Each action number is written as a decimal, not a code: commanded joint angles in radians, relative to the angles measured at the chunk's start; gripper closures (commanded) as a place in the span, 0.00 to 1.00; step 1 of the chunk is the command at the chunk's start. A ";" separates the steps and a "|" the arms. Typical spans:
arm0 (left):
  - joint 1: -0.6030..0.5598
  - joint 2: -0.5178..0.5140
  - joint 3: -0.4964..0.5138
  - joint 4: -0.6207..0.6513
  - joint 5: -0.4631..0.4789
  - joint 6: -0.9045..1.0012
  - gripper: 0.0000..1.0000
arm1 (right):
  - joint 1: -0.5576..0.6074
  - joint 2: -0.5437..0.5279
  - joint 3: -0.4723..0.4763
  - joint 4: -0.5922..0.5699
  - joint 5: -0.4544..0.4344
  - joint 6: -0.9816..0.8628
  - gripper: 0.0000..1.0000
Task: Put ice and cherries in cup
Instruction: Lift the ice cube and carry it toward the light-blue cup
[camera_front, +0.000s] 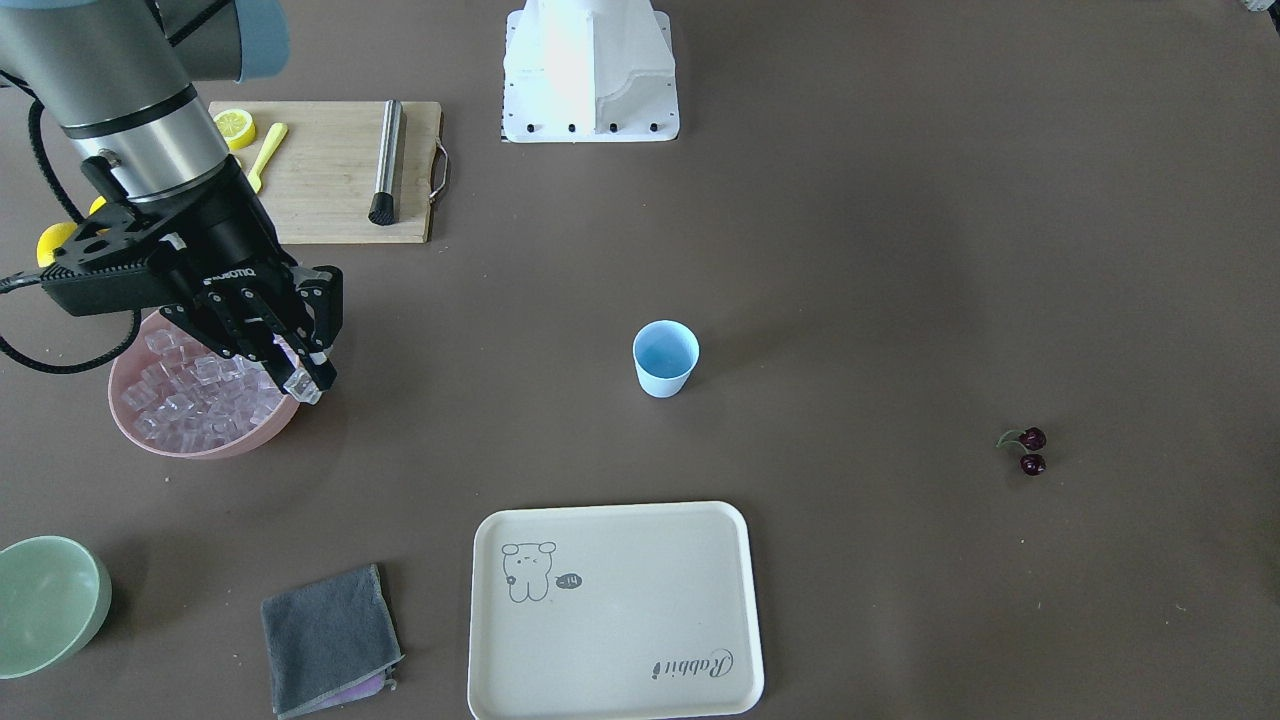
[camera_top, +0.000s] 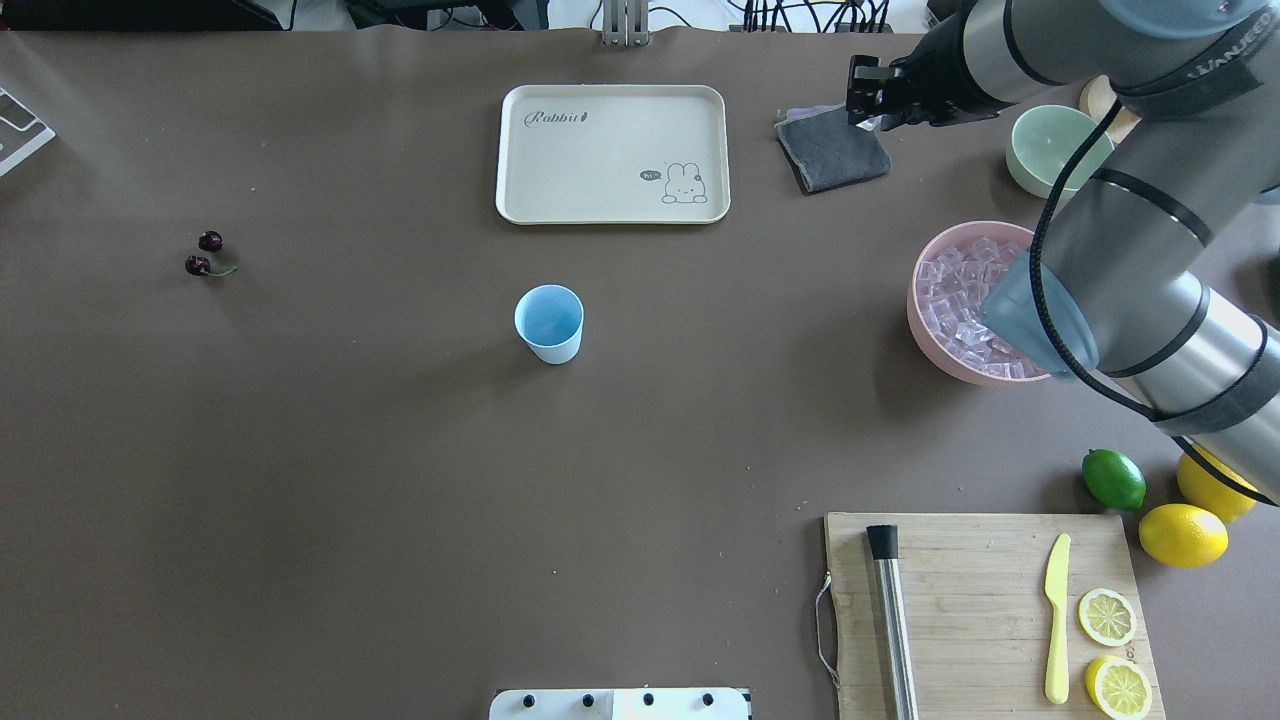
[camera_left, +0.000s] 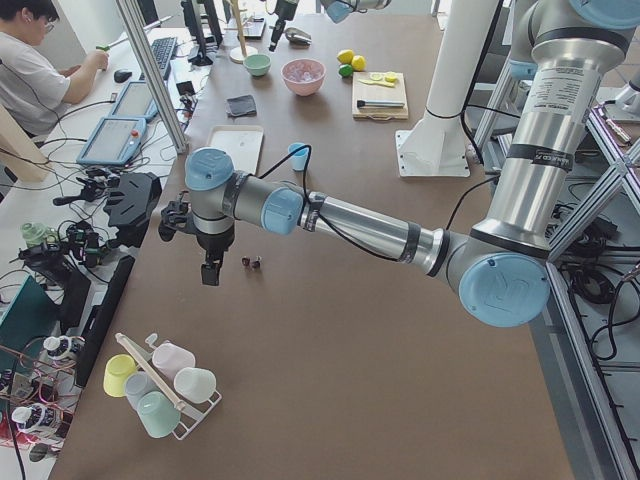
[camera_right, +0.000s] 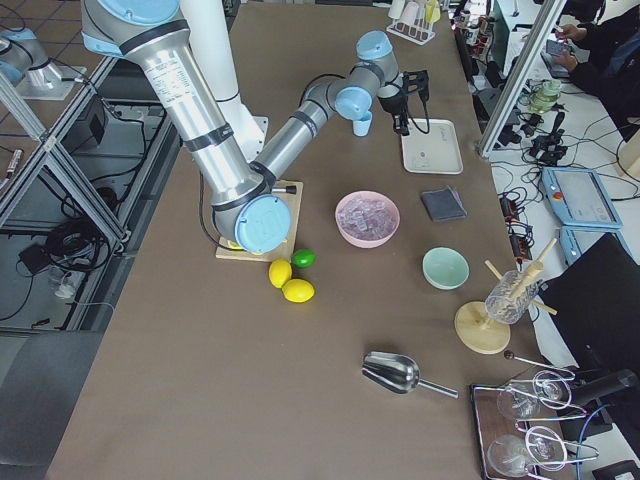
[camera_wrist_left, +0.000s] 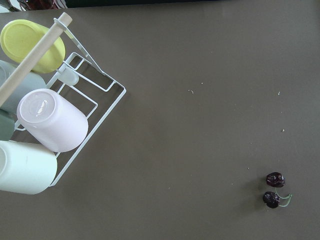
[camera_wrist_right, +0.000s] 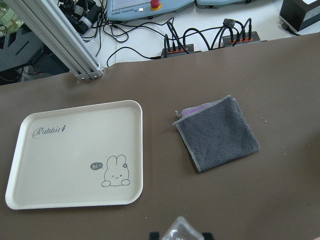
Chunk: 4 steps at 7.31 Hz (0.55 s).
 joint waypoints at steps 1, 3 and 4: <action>0.000 0.001 -0.013 -0.001 0.000 -0.001 0.02 | -0.113 0.062 -0.036 0.002 -0.127 0.045 1.00; 0.000 0.003 -0.024 -0.001 0.000 -0.001 0.02 | -0.199 0.134 -0.099 0.004 -0.233 0.099 1.00; 0.000 0.001 -0.024 -0.001 0.000 -0.001 0.02 | -0.243 0.171 -0.145 0.026 -0.285 0.130 1.00</action>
